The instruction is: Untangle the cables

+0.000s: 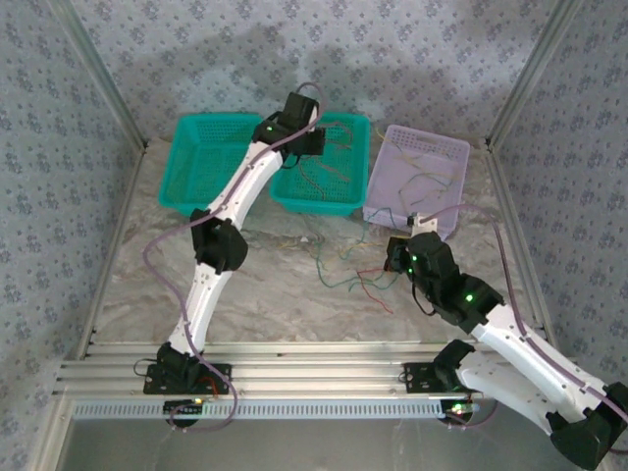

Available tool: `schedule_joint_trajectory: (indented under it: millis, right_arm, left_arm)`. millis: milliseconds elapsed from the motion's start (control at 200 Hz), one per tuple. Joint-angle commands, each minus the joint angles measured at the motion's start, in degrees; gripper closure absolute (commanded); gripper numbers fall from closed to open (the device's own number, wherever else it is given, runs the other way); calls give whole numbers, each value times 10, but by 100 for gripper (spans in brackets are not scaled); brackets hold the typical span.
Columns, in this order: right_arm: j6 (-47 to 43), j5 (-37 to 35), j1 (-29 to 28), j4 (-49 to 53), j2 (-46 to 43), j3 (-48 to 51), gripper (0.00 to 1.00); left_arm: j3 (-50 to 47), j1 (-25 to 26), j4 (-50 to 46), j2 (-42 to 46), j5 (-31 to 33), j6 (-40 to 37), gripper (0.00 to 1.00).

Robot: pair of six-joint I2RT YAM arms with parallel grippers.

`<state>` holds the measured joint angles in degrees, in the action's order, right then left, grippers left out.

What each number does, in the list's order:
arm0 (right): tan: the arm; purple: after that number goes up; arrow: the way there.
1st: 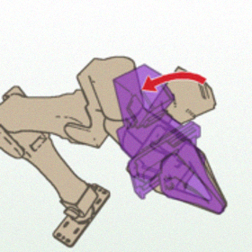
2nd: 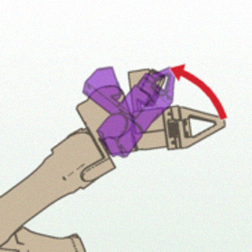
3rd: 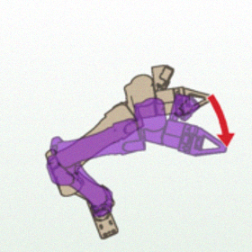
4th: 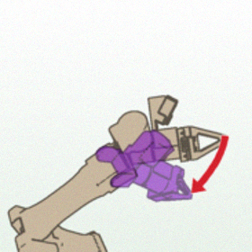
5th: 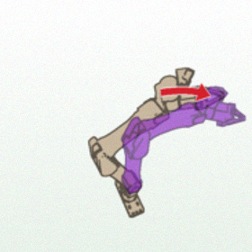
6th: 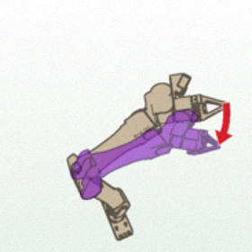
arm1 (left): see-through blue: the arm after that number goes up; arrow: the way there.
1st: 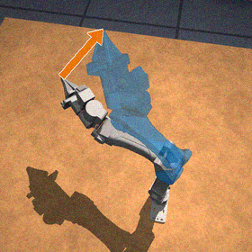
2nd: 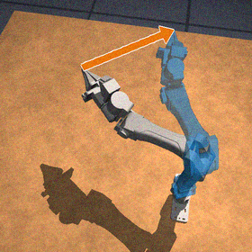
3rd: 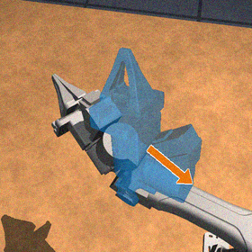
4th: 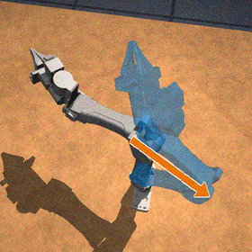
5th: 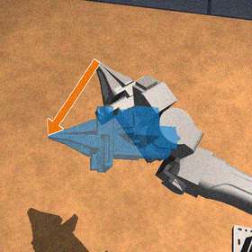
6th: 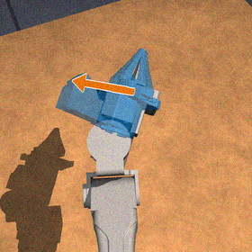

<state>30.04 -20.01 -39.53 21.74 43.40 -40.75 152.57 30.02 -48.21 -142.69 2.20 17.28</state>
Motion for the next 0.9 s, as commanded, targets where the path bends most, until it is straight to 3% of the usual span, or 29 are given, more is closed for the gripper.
schedule_joint_trajectory:
  millis: [0, 245, 350, 480, 655, 894]
  right_arm:
    - [-19, -21, -5, 18, -5, -20, 100]
    - [-18, -19, -5, 16, -1, -21, 100]
    - [-17, -20, -5, 15, -1, -21, 100]
    - [-17, -24, -6, 12, 3, -25, 100]
    - [-3, -25, -3, 14, 24, -45, 100]
    - [19, -1, 12, 13, 54, -60, 100]
  left_arm:
    - [-52, 0, -6, 24, 21, 10, 91]
    - [-80, 3, 9, 46, 7, 15, 42]
    - [-79, 7, 10, 68, -3, 15, 28]
    - [-79, 17, 9, 109, -17, 14, 21]
    - [-125, 33, 22, 204, -39, 26, 20]
    - [-438, 53, 188, 423, -95, 74, 20]
